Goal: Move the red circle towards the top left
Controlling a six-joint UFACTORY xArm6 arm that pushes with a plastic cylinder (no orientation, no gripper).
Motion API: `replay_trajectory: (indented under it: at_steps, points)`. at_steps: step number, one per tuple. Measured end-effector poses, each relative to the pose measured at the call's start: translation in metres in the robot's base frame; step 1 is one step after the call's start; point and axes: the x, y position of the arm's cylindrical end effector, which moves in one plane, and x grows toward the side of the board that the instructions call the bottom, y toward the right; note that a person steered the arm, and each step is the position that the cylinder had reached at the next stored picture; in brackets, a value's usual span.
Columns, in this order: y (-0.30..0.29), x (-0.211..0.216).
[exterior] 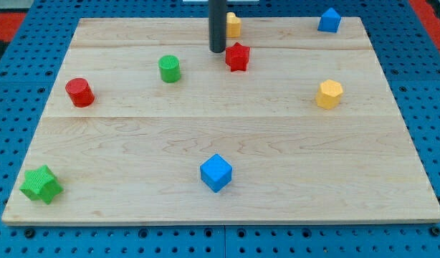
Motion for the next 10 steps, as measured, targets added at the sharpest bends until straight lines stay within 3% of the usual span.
replay_trajectory:
  at_steps: [2,3,5,6,7,10]
  points:
    - [-0.088,0.000]
    - [-0.120,0.025]
    - [-0.122,0.111]
    - [-0.148,0.167]
    - [-0.195,0.186]
    - [-0.224,0.160]
